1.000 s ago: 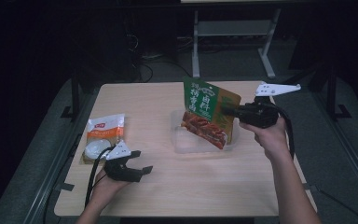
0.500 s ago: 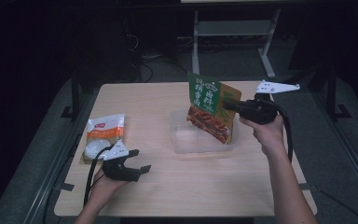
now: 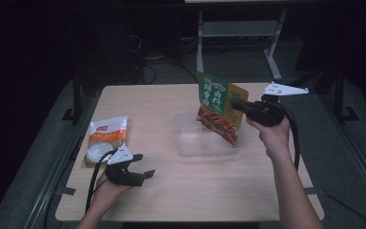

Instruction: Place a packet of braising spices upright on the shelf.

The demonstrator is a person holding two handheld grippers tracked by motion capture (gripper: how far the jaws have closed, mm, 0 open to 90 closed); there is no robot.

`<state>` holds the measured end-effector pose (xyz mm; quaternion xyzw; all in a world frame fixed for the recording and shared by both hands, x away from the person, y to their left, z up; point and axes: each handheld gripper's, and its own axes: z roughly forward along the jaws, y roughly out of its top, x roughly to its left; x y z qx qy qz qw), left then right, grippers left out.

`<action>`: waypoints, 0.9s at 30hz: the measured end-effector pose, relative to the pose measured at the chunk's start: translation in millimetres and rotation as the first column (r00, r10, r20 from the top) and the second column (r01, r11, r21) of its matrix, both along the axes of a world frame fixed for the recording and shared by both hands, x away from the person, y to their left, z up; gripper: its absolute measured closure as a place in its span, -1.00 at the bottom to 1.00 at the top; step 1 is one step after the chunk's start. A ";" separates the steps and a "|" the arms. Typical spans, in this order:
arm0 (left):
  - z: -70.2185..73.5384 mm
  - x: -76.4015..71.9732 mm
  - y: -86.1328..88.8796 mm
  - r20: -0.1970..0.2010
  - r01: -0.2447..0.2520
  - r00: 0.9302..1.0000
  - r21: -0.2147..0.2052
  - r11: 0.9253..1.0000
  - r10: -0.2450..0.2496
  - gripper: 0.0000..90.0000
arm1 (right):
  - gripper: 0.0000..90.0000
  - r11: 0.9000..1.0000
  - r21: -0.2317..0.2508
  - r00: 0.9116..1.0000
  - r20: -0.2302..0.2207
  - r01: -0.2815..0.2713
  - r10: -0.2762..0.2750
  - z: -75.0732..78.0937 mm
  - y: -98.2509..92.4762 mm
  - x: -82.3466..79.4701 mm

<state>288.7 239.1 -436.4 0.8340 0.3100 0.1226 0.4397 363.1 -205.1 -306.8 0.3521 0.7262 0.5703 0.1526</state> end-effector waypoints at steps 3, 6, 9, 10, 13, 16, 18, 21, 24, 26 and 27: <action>0.2 -0.1 0.2 -0.001 -0.002 1.000 0.001 1.000 0.002 -0.54 | 1.00 1.000 0.000 1.000 0.012 0.025 -0.025 -0.9 0.1 -0.6; -0.1 0.4 0.5 -0.001 -0.003 1.000 0.002 1.000 0.003 -0.54 | 1.00 0.999 0.005 0.999 0.013 0.045 -0.045 -2.3 0.1 -0.7; -0.1 0.6 0.5 0.000 -0.003 1.000 0.004 1.000 0.003 -0.54 | 1.00 0.998 0.007 0.998 0.015 0.063 -0.063 -4.0 0.3 -1.0; -0.1 0.7 0.5 0.000 -0.003 1.000 0.005 1.000 0.003 -0.54 | 1.00 0.998 0.006 0.998 0.016 0.066 -0.066 -4.5 0.7 -1.1; -0.2 0.8 0.4 -0.001 -0.003 1.000 0.006 1.000 0.003 -0.54 | 1.00 0.997 -0.002 0.997 0.024 0.080 -0.079 -5.3 2.3 -1.7; -0.4 1.0 0.4 -0.001 -0.002 1.000 0.006 1.000 0.002 -0.54 | 1.00 0.997 0.001 0.997 0.021 0.081 -0.081 -7.2 4.1 -1.2; -0.4 1.1 0.3 -0.002 -0.002 1.000 0.007 1.000 0.002 -0.54 | 1.00 0.997 0.011 0.996 0.019 0.082 -0.082 -8.3 5.6 -1.3; -0.6 1.1 0.0 -0.001 -0.001 1.000 0.008 1.000 0.001 -0.54 | 1.00 0.997 0.014 0.997 0.021 0.080 -0.081 -8.8 7.9 -1.5; -1.0 0.9 -0.8 -0.002 -0.002 1.000 0.006 1.000 0.002 -0.54 | 1.00 0.996 0.020 0.996 0.021 0.085 -0.085 -9.7 10.8 -1.3; -1.2 0.8 -0.9 -0.005 0.001 1.000 0.008 1.000 -0.001 -0.54 | 1.00 0.997 0.017 0.997 0.018 0.077 -0.077 -10.0 12.6 -1.0; -1.2 0.7 -1.1 -0.005 0.000 1.000 0.009 1.000 0.000 -0.54 | 1.00 0.997 0.015 0.997 0.019 0.081 -0.081 -10.4 13.8 -1.2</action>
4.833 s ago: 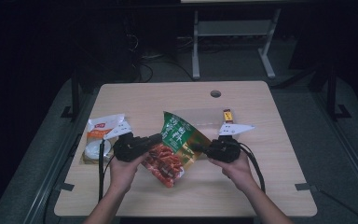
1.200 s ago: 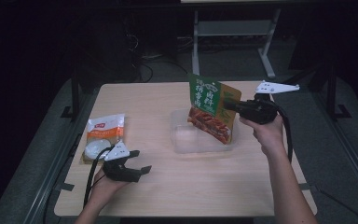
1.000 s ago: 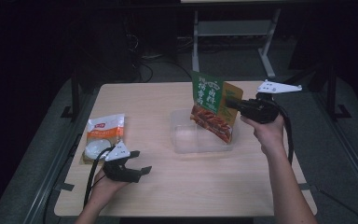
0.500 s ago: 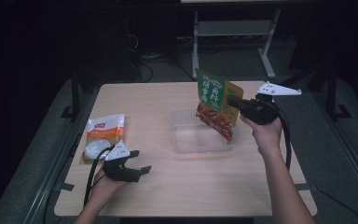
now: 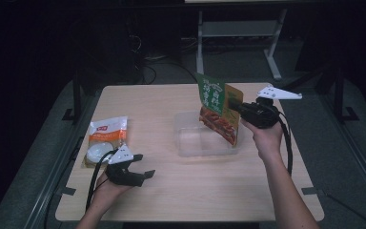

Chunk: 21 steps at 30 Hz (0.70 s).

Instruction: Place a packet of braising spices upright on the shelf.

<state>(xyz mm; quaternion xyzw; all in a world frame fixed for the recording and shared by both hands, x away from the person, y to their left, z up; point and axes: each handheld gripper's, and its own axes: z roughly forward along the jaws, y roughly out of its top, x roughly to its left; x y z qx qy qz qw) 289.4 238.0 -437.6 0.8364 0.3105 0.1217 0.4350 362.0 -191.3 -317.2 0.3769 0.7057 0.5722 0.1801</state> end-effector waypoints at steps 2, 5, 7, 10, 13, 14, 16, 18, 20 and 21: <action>-0.1 -0.1 -0.2 -0.001 0.000 1.000 -0.001 1.000 0.000 -0.54 | 1.00 1.000 -0.002 1.000 -0.001 -0.002 0.002 -1.6 1.5 0.5; -0.2 0.1 -0.4 -0.002 0.002 1.000 0.002 1.000 -0.002 -0.54 | 1.00 1.000 -0.007 1.000 -0.010 -0.002 0.002 -3.6 4.8 1.3; -0.5 0.1 -0.6 -0.001 0.003 1.000 0.003 1.000 -0.003 -0.54 | 1.00 1.000 -0.008 1.000 -0.013 -0.005 0.004 -4.7 6.7 1.7; -0.6 -0.2 -1.1 -0.002 0.003 1.000 0.000 1.000 -0.003 -0.54 | 1.00 1.000 -0.017 1.000 -0.013 -0.002 0.002 -7.5 8.7 2.4; -0.7 -0.7 -1.5 -0.006 0.003 1.000 0.002 1.000 -0.003 -0.54 | 1.00 1.000 -0.024 1.000 -0.015 -0.001 0.000 -12.5 8.7 4.5; -0.7 -0.7 -1.5 -0.008 0.004 1.000 0.002 1.000 -0.004 -0.54 | 1.00 1.000 -0.026 1.000 -0.014 -0.005 0.005 -14.2 8.5 5.1; -0.5 -0.7 -1.5 -0.010 0.005 1.000 0.004 1.000 -0.005 -0.54 | 1.00 0.999 -0.032 1.000 -0.011 -0.010 0.009 -19.2 9.0 6.7; -0.5 -0.7 -1.6 -0.010 0.005 1.000 0.004 1.000 -0.005 -0.54 | 1.00 0.999 -0.039 1.000 -0.019 -0.016 0.016 -22.7 9.8 8.2; -0.6 -0.7 -1.6 -0.009 0.007 1.000 0.007 1.000 -0.007 -0.54 | 1.00 0.999 -0.041 1.000 -0.017 -0.018 0.017 -25.3 10.9 9.0; -0.6 -0.7 -1.6 -0.009 0.008 1.000 0.007 1.000 -0.008 -0.54 | 1.00 0.999 -0.040 1.000 -0.016 -0.021 0.020 -26.6 11.2 8.9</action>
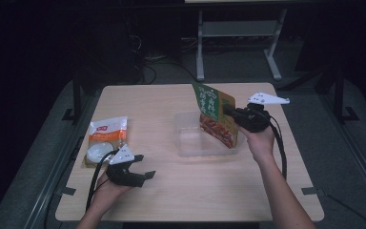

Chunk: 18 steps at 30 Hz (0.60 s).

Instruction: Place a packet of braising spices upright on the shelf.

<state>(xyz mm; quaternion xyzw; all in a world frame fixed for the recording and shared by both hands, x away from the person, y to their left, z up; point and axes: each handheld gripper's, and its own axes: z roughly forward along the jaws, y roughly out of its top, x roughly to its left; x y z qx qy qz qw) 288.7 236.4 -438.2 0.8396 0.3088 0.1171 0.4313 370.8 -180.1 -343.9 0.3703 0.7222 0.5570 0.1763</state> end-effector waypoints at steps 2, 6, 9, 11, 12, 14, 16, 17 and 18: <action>0.2 0.0 0.0 0.001 0.001 1.000 0.003 1.000 -0.001 -0.54 | 1.00 1.000 -0.008 1.000 -0.007 -0.002 0.002 -2.8 0.3 0.3; 0.6 -0.7 -0.1 0.005 0.000 1.000 0.006 1.000 0.000 -0.54 | 1.00 1.000 -0.002 1.000 -0.019 -0.016 0.016 -7.1 0.4 -0.2; 0.3 -0.1 0.1 0.006 0.002 1.000 0.010 1.000 -0.002 -0.54 | 1.00 1.000 0.002 0.999 -0.022 -0.025 0.025 -7.7 0.6 -1.9; 0.3 -0.1 0.0 0.006 0.002 1.000 0.010 1.000 -0.003 -0.54 | 1.00 1.000 -0.001 0.999 -0.024 -0.030 0.030 -7.7 0.7 -3.1; 0.2 -0.3 -0.3 0.006 0.002 1.000 0.008 1.000 -0.002 -0.54 | 1.00 0.999 -0.004 0.999 -0.026 -0.032 0.032 -7.5 0.9 -4.0; 0.2 -0.3 -0.3 0.006 0.003 1.000 0.009 1.000 -0.003 -0.54 | 1.00 0.999 -0.008 0.999 -0.028 -0.039 0.038 -7.2 0.9 -5.8; 0.1 -0.3 -0.4 0.007 0.002 1.000 0.009 1.000 -0.002 -0.54 | 1.00 0.999 -0.006 0.998 -0.039 -0.047 0.047 -6.8 0.9 -7.6; -0.1 -0.2 -0.5 0.006 0.001 1.000 0.010 1.000 -0.001 -0.54 | 1.00 0.999 -0.007 0.998 -0.042 -0.049 0.049 -6.6 1.1 -8.3; -0.3 -0.2 -0.8 0.007 0.000 1.000 0.008 1.000 0.000 -0.54 | 1.00 0.999 -0.009 0.998 -0.046 -0.052 0.052 -6.5 1.4 -9.2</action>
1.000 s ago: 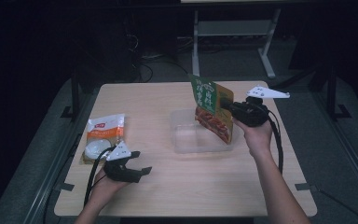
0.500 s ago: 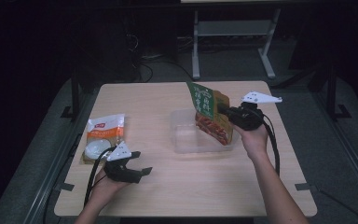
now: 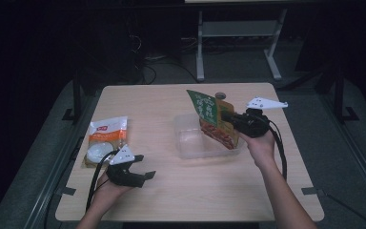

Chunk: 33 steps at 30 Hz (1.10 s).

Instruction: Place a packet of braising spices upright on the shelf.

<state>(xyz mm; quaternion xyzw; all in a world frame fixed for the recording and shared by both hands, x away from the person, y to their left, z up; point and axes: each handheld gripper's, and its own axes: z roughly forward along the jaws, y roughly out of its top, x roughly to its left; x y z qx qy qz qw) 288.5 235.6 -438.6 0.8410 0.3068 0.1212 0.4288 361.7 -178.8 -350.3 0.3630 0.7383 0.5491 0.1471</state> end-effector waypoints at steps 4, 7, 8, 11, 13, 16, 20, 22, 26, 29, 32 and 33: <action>-0.4 0.0 -0.7 -0.002 -0.001 1.000 0.000 1.000 0.001 -0.54 | 0.99 1.000 -0.016 1.000 -0.009 -0.004 0.004 0.8 1.5 -2.9; -0.6 0.0 -0.9 -0.003 -0.001 1.000 0.002 1.000 0.001 -0.54 | 0.99 1.000 -0.023 1.000 -0.016 -0.005 0.004 1.2 1.6 -3.6; -0.6 -0.1 -0.9 -0.003 -0.002 1.000 0.002 1.000 0.002 -0.54 | 0.99 1.000 -0.025 1.000 -0.020 -0.005 0.005 1.2 1.2 -3.3; -0.7 0.2 -0.6 -0.004 -0.001 1.000 0.002 1.000 0.001 -0.54 | 0.93 0.998 -0.056 1.000 -0.027 0.000 -0.001 2.1 0.4 -3.7; -0.8 0.3 -0.6 -0.003 0.000 1.000 0.004 1.000 0.000 -0.54 | 0.91 0.997 -0.075 0.999 -0.043 0.002 -0.005 2.2 -0.3 -4.0; -0.8 0.5 -0.6 -0.001 0.002 1.000 0.008 1.000 -0.002 -0.54 | 0.86 0.995 -0.096 0.998 -0.069 -0.004 -0.003 1.3 -1.8 -2.9; -0.9 0.5 -0.6 -0.001 0.001 1.000 0.010 1.000 -0.001 -0.54 | 0.97 0.996 -0.093 0.994 -0.108 0.004 -0.014 -0.6 -4.9 -0.2; -0.8 0.5 -0.4 -0.001 -0.001 1.000 0.010 1.000 0.001 -0.54 | 0.99 0.997 -0.076 0.992 -0.122 0.024 -0.033 -1.2 -8.3 1.4; -0.1 0.3 0.7 -0.002 -0.011 1.000 0.008 1.000 0.011 -0.54 | 0.99 0.998 -0.045 0.986 -0.155 0.050 -0.056 -2.6 -13.6 2.8; -0.5 0.4 1.0 -0.001 -0.013 1.000 0.008 1.000 0.013 -0.54 | 1.00 0.997 -0.034 0.984 -0.165 0.066 -0.070 -3.7 -16.2 3.4; -0.4 0.1 0.7 -0.001 -0.014 1.000 0.010 1.000 0.014 -0.54 | 1.00 0.997 -0.029 0.984 -0.165 0.069 -0.072 -4.8 -16.5 2.6; -0.3 0.0 0.8 0.000 -0.014 1.000 0.010 1.000 0.014 -0.54 | 1.00 0.997 -0.028 0.984 -0.162 0.068 -0.072 -5.2 -16.2 2.0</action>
